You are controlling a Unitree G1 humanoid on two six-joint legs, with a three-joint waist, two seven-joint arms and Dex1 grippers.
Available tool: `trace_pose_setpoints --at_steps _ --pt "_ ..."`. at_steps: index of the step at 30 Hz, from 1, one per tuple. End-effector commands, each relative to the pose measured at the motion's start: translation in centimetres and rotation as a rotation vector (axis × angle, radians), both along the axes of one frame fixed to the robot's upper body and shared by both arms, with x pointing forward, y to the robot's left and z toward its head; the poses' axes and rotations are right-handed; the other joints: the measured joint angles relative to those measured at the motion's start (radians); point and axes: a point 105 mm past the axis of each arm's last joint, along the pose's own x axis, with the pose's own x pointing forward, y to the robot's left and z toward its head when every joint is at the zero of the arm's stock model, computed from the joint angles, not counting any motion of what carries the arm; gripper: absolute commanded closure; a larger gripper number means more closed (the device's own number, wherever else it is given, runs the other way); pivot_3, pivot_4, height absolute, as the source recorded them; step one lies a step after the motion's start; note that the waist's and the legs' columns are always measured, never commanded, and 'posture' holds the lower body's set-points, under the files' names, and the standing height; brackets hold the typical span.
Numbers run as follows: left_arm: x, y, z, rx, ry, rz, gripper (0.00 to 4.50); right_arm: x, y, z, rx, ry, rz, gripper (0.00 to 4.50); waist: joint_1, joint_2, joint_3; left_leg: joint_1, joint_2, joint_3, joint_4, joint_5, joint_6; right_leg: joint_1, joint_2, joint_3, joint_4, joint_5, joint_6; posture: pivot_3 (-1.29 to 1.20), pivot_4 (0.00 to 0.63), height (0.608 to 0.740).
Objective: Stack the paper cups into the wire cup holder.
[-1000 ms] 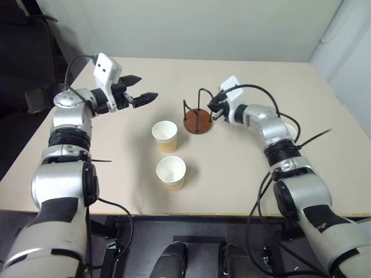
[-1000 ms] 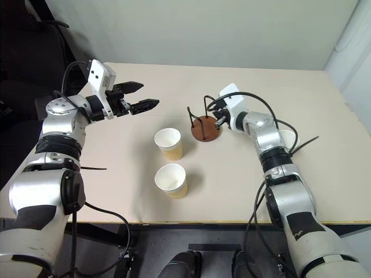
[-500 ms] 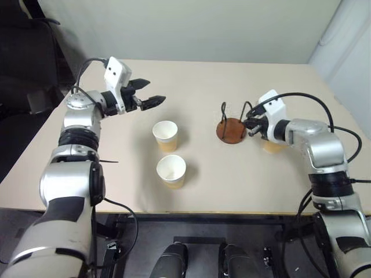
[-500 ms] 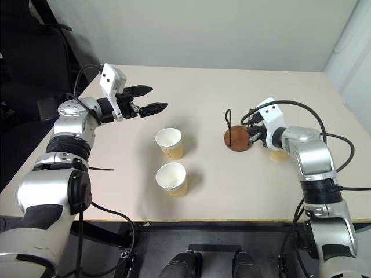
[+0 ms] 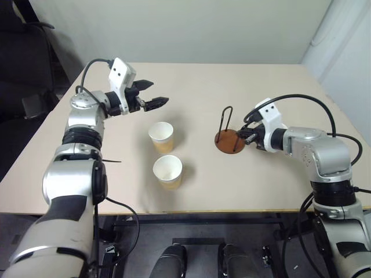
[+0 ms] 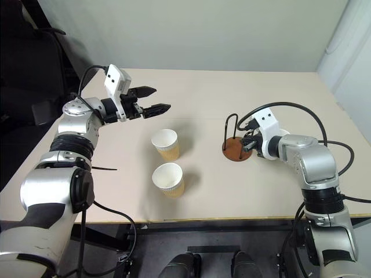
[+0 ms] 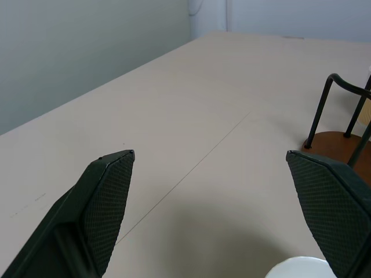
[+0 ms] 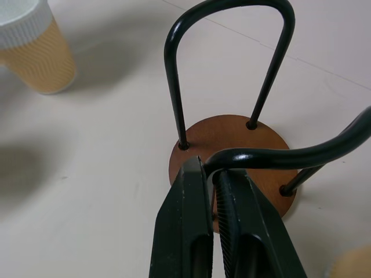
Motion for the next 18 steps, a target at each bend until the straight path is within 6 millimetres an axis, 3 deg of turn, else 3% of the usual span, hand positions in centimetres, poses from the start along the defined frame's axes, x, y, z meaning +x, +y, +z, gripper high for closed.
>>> trace_pose_setpoints --at_steps 1,18 --pt "-0.1 -0.1 2.2 -0.002 -0.07 -0.004 0.0 -0.5 1.5 0.8 0.038 -0.008 0.06 4.48 0.0 0.0 0.0 0.0 0.0 0.001 -0.001 0.0 0.0 0.0 0.001 0.0 0.0 0.0 0.0 0.0 0.15 0.74" --pt "-0.1 0.2 2.4 0.004 -0.071 0.002 0.0 -3.0 4.5 1.0 0.001 0.012 0.262 4.48 0.002 0.0 0.0 -0.004 0.0 0.001 -0.001 -0.001 -0.001 -0.004 0.004 -0.001 0.0 -0.001 -0.002 0.0 0.15 0.74"
